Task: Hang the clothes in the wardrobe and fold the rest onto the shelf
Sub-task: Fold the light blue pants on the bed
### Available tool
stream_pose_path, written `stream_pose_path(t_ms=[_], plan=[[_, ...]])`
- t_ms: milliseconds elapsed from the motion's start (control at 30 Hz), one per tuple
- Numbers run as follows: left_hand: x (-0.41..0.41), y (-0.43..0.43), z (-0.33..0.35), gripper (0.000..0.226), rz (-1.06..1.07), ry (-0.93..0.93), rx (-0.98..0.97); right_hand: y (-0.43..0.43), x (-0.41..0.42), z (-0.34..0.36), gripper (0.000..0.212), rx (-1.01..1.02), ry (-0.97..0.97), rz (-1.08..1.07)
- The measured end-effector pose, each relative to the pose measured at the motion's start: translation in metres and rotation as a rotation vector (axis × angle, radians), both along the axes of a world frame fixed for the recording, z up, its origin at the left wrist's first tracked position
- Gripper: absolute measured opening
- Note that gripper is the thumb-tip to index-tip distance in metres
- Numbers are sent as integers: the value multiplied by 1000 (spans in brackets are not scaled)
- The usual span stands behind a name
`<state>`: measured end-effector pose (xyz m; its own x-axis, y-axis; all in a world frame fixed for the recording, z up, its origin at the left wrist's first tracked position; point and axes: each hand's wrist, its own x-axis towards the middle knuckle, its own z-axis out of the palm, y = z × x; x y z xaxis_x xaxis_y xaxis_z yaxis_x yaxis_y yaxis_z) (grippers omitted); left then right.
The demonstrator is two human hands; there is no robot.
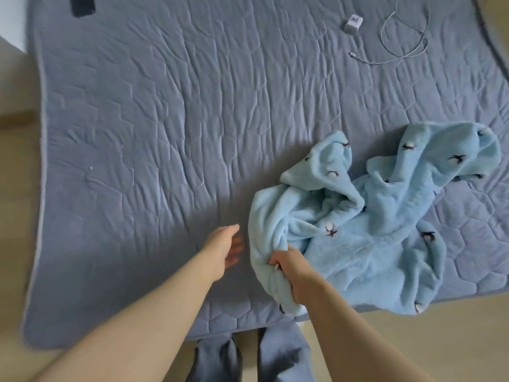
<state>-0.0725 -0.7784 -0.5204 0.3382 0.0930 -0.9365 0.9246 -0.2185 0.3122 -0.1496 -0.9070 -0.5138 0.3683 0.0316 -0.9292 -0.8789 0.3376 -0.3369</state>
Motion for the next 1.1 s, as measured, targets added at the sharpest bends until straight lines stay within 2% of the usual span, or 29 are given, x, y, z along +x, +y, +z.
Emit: stream_pose_path(t_ms=[133,267,367,500,600,667,733,800,867,900,967,1033,1100], plan=[[9,50,7,16,141,-7,-38,59,15,11,27,71,37,-2],[11,106,18,27,189,29,-36,127,24,20,26,172,68,12],[17,148,26,23,229,-9,3,166,29,23,23,204,80,7],[16,174,28,14,287,-15,-14,181,33,13,16,144,58,-48],[9,162,19,15,125,-54,-7,164,26,3,20,-11,55,-27],[4,146,9,2,-16,-108,24,144,18,-7,26,-200,102,-42],[-3,131,-9,28,-134,-149,55,119,10,-19,35,-414,163,-47],[-12,118,-26,52,-341,-202,192,96,1,-32,47,-551,250,-82],[-22,106,-44,77,-540,-205,275,77,-7,-45,60,-558,320,-192],[-25,101,-52,89,-603,-145,279,71,-7,-50,63,-511,343,-261],[-29,94,-65,100,-732,-40,341,64,-1,-58,58,-356,371,-386],[-31,88,-72,88,-822,-37,453,60,4,-66,47,-249,376,-498],[-32,87,-71,66,-797,-61,471,58,9,-68,24,-220,379,-531]])
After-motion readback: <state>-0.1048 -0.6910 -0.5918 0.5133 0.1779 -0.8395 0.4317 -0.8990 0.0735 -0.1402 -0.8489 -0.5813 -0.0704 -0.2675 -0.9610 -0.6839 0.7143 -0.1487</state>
